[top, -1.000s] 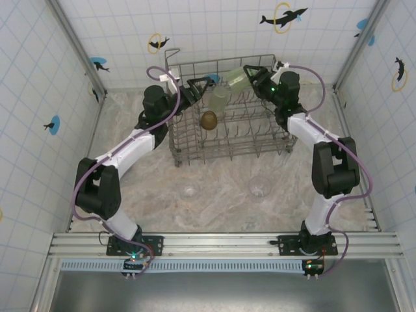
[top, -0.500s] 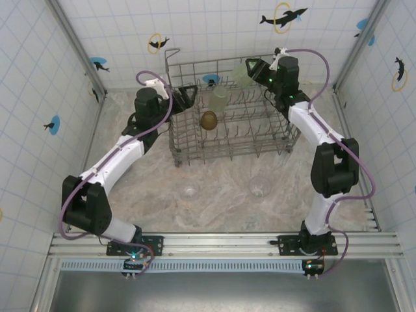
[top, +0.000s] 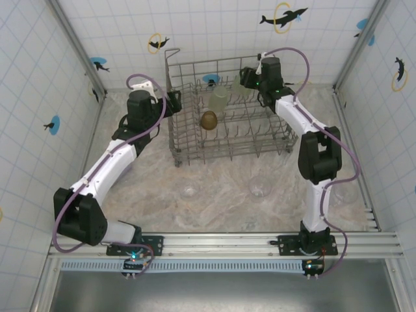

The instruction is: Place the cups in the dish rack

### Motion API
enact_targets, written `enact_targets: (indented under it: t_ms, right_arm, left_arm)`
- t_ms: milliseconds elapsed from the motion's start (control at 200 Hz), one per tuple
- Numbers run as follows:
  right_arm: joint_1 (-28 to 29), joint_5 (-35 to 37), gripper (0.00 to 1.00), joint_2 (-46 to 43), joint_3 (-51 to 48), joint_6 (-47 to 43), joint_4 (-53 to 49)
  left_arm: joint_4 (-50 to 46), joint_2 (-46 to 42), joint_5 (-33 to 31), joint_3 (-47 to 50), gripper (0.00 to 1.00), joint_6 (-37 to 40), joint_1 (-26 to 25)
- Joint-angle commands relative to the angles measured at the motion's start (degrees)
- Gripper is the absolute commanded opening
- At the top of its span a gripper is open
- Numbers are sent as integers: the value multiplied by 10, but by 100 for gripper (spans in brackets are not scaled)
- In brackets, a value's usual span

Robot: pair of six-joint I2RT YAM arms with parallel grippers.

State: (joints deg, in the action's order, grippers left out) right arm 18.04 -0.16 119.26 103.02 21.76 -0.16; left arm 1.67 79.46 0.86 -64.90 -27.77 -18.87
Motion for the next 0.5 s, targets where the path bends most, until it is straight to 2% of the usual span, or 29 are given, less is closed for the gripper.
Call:
enact_targets:
  t_ms: [0, 495]
  right_arm:
    - [5, 29, 50, 22, 46, -35, -11]
    - [15, 67, 50, 84, 75, -61, -12]
  left_arm:
    - [-39, -15, -41, 9, 98, 26, 7]
    - [-96, -58, -101, 31, 98, 37, 17]
